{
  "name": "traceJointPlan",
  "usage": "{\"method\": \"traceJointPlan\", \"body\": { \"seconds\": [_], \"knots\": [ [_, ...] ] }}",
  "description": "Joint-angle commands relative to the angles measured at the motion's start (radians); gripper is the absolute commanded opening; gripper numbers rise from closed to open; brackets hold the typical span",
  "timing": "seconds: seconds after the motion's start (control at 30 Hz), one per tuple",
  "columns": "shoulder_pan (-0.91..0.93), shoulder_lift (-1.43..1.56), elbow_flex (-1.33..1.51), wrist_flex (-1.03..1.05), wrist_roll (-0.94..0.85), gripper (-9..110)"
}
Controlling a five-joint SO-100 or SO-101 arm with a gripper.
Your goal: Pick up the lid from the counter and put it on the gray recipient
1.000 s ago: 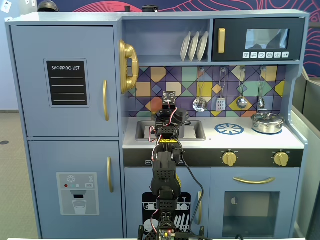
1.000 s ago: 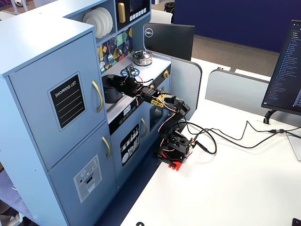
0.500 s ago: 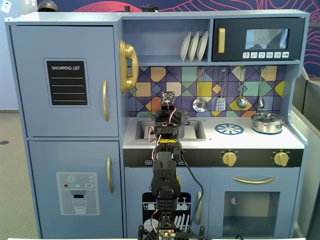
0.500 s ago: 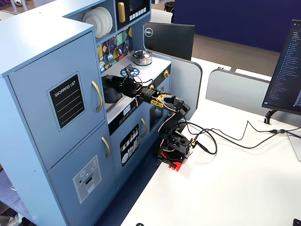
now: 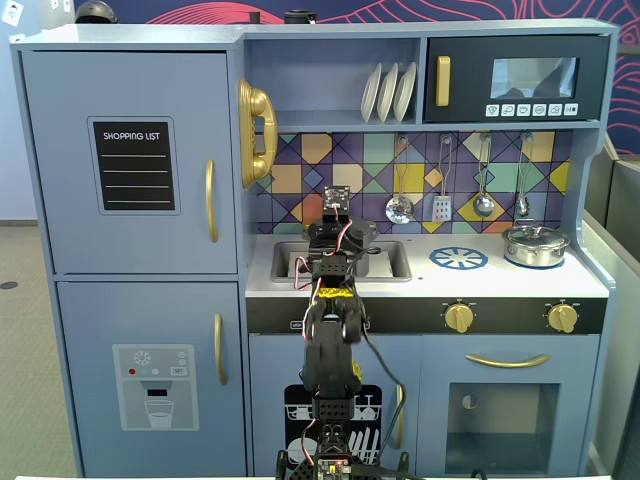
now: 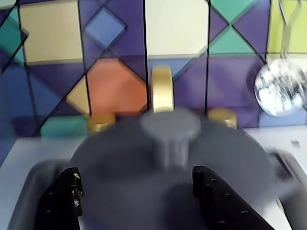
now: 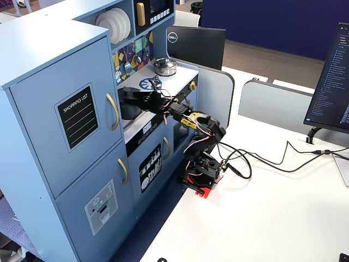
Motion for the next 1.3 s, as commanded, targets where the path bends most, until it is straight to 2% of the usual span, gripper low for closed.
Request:
{"method": "traceJointPlan", "body": {
  "seconds": [0.0, 0.17, 0.33, 0.4, 0.6, 0.77, 1.03, 1.27],
  "knots": [
    [-0.008, 0.239, -0.032, 0.258, -0.011, 16],
    [0.006, 0.463, -0.034, 0.637, -0.023, 9],
    [0.031, 0.569, 0.072, 0.828, -0.026, 0],
    [0.025, 0.597, 0.150, 0.848, 0.002, 0],
    [0.006, 0.684, 0.468, 0.831, -0.077, 0],
    [-0.009, 0.767, 0.661, 0.879, -0.008, 0],
    [0.015, 0.767, 0.795, 1.051, 0.029, 0],
    [0.009, 0.767, 0.825, 1.284, 0.037, 0]
  ]
}}
